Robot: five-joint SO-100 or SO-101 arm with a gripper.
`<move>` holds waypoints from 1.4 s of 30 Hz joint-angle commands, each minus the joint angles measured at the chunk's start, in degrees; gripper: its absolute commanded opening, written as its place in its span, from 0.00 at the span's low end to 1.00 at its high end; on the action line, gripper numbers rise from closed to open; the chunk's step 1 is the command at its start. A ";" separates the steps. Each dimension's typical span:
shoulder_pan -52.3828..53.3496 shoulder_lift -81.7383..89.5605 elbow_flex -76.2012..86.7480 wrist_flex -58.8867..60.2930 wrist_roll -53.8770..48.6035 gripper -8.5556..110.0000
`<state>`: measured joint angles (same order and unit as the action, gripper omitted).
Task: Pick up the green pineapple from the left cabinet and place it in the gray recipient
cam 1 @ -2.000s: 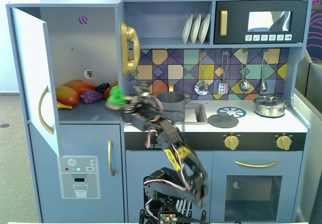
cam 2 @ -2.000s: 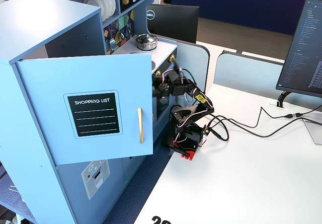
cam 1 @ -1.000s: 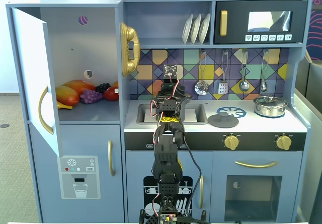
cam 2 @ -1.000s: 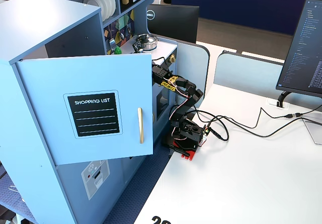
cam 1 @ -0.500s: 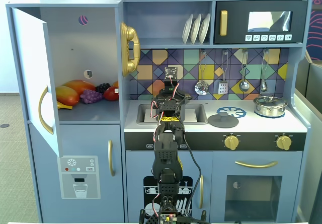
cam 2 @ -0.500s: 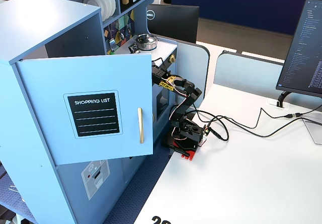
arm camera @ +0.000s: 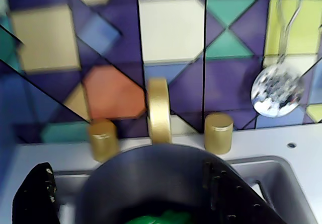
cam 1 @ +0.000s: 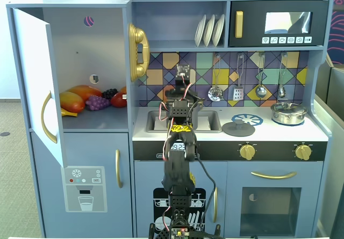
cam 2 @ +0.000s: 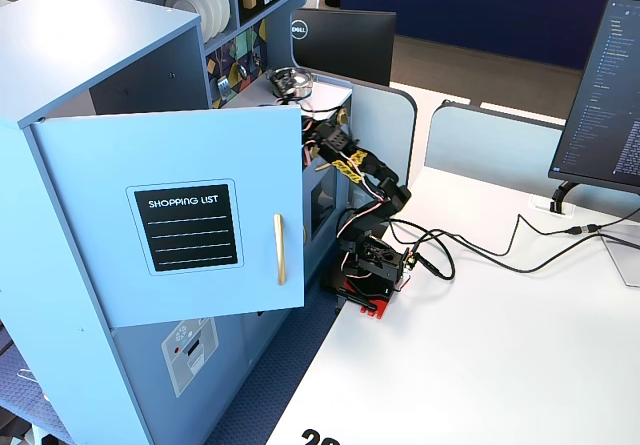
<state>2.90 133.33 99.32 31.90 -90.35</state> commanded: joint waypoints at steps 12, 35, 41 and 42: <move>-0.09 37.27 30.67 35.24 0.97 0.25; -4.31 48.69 72.69 52.82 2.90 0.13; -2.20 48.78 72.69 55.55 4.66 0.14; -2.02 48.78 72.69 55.72 3.69 0.14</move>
<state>-0.35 182.55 171.91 77.61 -86.40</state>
